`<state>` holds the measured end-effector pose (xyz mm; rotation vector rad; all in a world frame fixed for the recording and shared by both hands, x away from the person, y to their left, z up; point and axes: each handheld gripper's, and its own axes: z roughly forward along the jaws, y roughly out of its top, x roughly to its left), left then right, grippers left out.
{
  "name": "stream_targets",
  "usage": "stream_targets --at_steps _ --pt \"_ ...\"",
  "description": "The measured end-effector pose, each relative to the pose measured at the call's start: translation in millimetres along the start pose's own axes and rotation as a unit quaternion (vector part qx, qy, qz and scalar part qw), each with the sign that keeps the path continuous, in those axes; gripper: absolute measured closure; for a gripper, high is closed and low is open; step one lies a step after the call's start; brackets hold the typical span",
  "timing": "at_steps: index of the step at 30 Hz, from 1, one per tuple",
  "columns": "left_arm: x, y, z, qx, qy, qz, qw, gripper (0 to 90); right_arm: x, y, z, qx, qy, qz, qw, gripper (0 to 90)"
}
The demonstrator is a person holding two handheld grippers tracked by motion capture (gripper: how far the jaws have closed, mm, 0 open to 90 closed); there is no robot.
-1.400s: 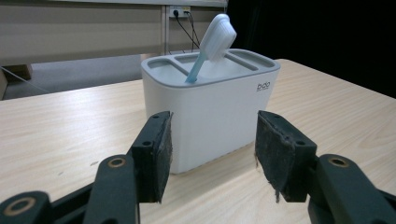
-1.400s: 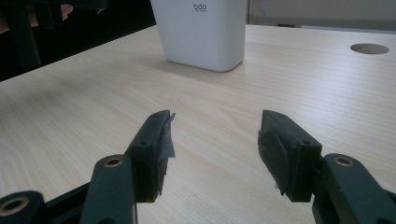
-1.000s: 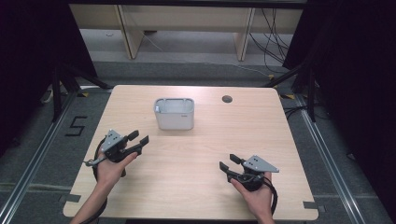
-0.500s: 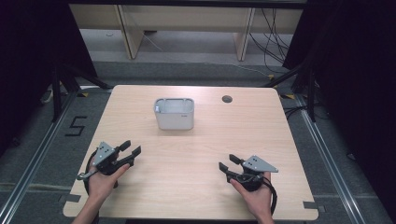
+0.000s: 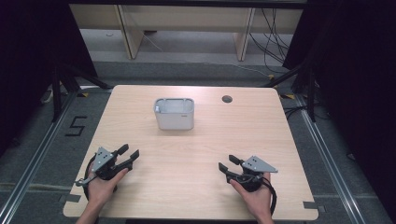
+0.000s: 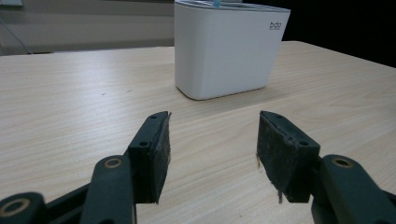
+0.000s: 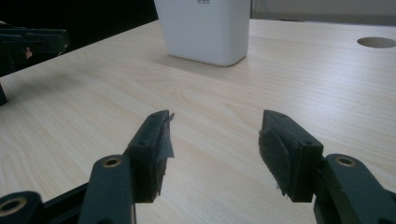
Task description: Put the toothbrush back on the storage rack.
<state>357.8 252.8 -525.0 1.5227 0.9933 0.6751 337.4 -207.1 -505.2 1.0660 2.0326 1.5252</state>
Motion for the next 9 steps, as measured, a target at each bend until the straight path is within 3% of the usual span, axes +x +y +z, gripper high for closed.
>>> stream_targets --at_steps 1,4,8,9 --pt "-1.1 0.3 -1.4 0.004 0.004 0.001 1.0 43.5 -1.6 0.2 -0.2 0.0 -0.003 -0.012 0.9999 44.1" --pt "-2.9 -0.4 -1.8 -0.004 0.004 0.009 0.9999 42.9 -2.2 -0.5 0.6 -0.002 -0.003 -0.017 0.9999 44.1" --pt "-3.1 -0.7 -3.3 -0.008 0.01 0.008 0.9999 41.9 -2.5 -0.8 0.4 -0.003 -0.005 -0.016 0.9999 44.1" --pt "-3.0 -1.2 -2.4 -0.016 0.008 0.006 0.9998 41.7 -2.2 -1.2 0.9 -0.002 0.004 -0.008 1.0 44.2"
